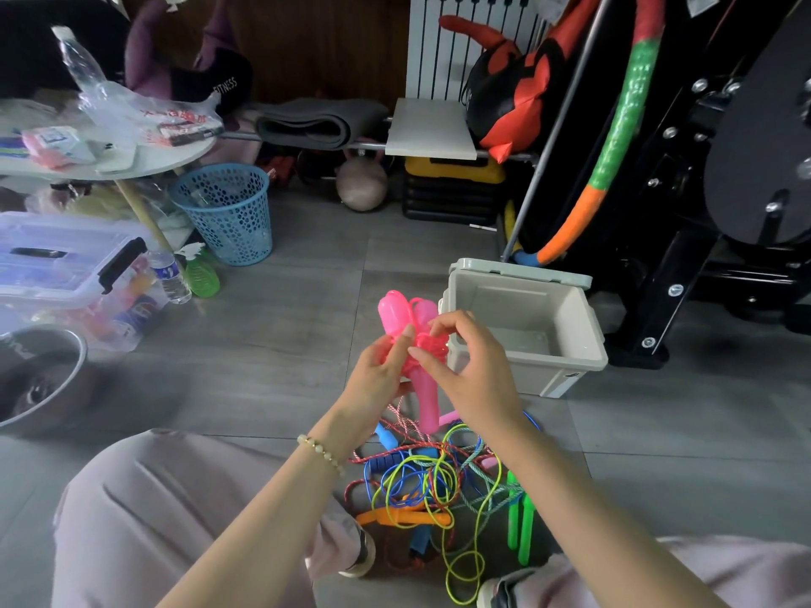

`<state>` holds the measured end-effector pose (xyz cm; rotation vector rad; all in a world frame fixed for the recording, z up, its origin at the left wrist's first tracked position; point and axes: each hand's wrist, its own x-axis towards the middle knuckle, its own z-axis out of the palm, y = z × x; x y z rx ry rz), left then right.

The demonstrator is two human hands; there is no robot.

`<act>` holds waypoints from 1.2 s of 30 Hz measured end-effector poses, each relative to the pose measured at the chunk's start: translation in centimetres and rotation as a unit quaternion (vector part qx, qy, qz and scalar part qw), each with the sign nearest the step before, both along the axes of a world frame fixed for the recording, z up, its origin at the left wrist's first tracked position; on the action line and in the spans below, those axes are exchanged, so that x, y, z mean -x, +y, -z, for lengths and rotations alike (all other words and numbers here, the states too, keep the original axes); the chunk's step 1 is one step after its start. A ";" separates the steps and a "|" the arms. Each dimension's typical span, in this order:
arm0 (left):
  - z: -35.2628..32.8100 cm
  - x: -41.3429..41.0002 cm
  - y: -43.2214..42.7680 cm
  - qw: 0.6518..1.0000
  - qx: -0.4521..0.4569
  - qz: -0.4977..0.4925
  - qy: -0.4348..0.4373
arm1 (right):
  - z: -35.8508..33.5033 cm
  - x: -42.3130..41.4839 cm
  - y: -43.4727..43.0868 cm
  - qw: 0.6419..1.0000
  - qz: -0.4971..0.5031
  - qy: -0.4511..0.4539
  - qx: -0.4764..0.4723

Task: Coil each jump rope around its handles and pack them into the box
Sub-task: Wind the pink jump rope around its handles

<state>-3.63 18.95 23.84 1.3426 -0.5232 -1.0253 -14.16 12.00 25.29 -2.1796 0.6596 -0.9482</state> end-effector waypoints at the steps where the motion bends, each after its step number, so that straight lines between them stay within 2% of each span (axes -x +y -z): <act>1: 0.0 0.0 0.1 1.000 0.004 0.000 0.008 | -0.1 -0.1 0.0 1.000 0.002 0.003 0.015; 4: 0.2 0.0 0.0 0.999 0.029 -0.004 0.043 | 0.2 -0.5 0.1 0.992 0.034 0.038 0.113; 6: 0.1 -0.1 -0.3 0.997 0.024 -0.015 0.065 | 0.5 -0.9 0.3 0.988 0.070 0.039 0.135; 10: -0.1 -1.0 -1.3 0.987 -0.064 -0.017 0.149 | 1.0 -1.7 0.8 0.998 0.038 0.001 0.039; 14: -0.2 -2.8 -2.2 0.988 -0.058 -0.075 0.120 | 0.8 -1.3 1.1 0.996 -0.040 -0.008 -0.076; 18: -0.1 -4.4 -2.4 0.984 -0.037 -0.113 0.136 | 0.8 -0.9 0.8 0.991 -0.103 0.031 -0.080; 23: 1.5 -4.6 -2.9 0.986 -0.053 -0.104 0.120 | 2.5 -2.2 -0.3 0.993 -0.094 0.075 -0.014; 26: 1.8 -5.6 -3.1 0.990 -0.038 -0.061 0.119 | 2.7 -2.9 -1.6 0.990 -0.066 0.000 -0.127; 28: 1.8 -7.3 -3.4 0.993 -0.036 -0.042 0.100 | 2.9 -3.8 -3.0 0.959 -0.033 -0.036 -0.279; 29: 1.8 -8.3 -3.7 0.996 -0.037 -0.028 0.083 | 3.2 -4.5 -3.8 0.925 -0.040 -0.026 -0.377; 31: 1.8 -9.8 -4.4 0.998 -0.039 -0.004 0.053 | 4.0 -6.3 -5.1 0.818 -0.101 0.013 -0.566; 32: 2.0 -10.6 -4.8 0.998 -0.047 0.002 0.037 | 4.4 -7.4 -5.4 0.771 -0.137 0.021 -0.622; 33: 2.3 -11.3 -5.3 0.998 -0.059 0.008 0.018 | 5.0 -8.5 -5.8 0.743 -0.172 0.024 -0.646; 36: 3.9 -13.7 -6.8 0.993 -0.105 0.037 -0.046 | 7.2 -11.8 -7.2 0.761 -0.207 0.042 -0.614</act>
